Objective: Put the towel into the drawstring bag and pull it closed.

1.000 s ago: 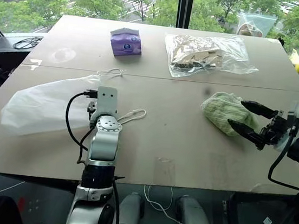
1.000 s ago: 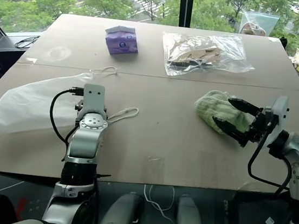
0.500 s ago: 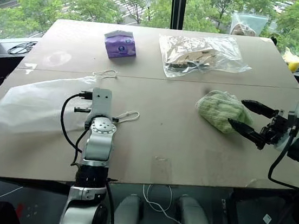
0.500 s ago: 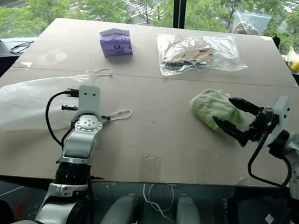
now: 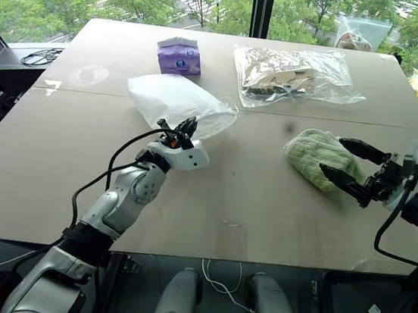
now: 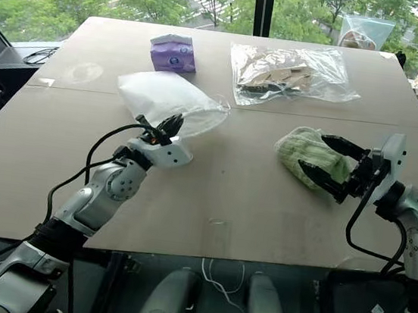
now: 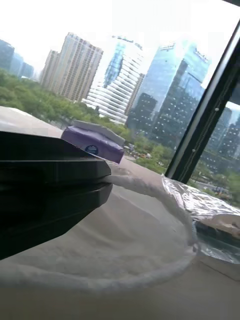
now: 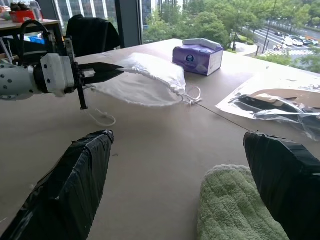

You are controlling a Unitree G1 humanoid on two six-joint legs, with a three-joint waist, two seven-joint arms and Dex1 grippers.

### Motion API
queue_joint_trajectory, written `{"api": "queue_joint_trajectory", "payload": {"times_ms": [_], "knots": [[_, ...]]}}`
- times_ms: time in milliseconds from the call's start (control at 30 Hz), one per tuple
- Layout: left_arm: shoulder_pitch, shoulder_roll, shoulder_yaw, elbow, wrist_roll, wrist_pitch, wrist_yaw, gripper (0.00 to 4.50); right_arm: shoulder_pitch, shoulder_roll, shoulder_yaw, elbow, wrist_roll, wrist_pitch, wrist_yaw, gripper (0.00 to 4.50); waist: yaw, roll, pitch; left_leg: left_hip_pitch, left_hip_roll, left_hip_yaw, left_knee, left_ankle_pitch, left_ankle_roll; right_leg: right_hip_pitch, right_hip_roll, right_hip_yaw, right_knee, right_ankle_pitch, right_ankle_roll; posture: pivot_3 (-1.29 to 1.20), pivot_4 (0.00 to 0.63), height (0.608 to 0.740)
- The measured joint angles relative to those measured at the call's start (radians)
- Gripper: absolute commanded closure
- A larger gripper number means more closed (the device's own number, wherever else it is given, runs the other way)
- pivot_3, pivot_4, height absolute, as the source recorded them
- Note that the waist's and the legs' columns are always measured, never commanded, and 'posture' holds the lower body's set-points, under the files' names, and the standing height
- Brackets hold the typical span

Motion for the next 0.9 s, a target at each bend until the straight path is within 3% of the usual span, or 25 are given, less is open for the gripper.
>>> {"api": "queue_joint_trajectory", "payload": {"times_ms": [133, 267, 533, 900], "knots": [[0.001, 0.025, 0.034, 0.028, 0.078, -0.025, 0.1, 4.47, 0.0, 0.0, 0.0, 0.0, 0.0, 0.0, -0.001, 0.0, 0.0, 0.0, 0.0, 0.0, 0.0, 0.0, 0.0, 0.0, 0.0, 0.0, 0.0, -0.001, 0.0, 0.0, 0.0, 0.0, 0.15, 0.74], [0.0, -0.049, 0.157, 0.017, -0.027, -0.007, 0.108, 4.47, 0.0, 0.0, 0.0, 0.0, 0.0, 0.0, 0.001, 0.0, 0.001, 0.0, 0.0, 0.0, 0.0, 0.0, 0.0, 0.0, 0.0, 0.0, 0.0, -0.001, 0.0, 0.001, 0.002, 0.0, 0.15, 0.74], [0.018, -0.18, 0.202, 0.016, -0.309, 0.075, -0.135, 4.47, -0.002, 0.006, 0.0, 0.0, 0.0, 0.0, -0.001, 0.0, -0.001, 0.0, 0.0, 0.0, 0.0, 0.0, 0.001, 0.0, 0.0, 0.0, 0.001, -0.001, 0.001, 0.002, 0.004, 0.0, 0.15, 0.74], [-0.034, -0.22, 0.278, 0.017, -0.435, 0.196, -0.249, 4.47, 0.013, 0.023, 0.003, -0.01, -0.048, -0.016, -0.057, 0.0, -0.002, 0.0, 0.0, 0.0, 0.0, 0.0, 0.002, 0.0, 0.0, 0.001, 0.001, -0.001, 0.001, 0.002, 0.004, 0.0, 0.15, 0.74]]}}
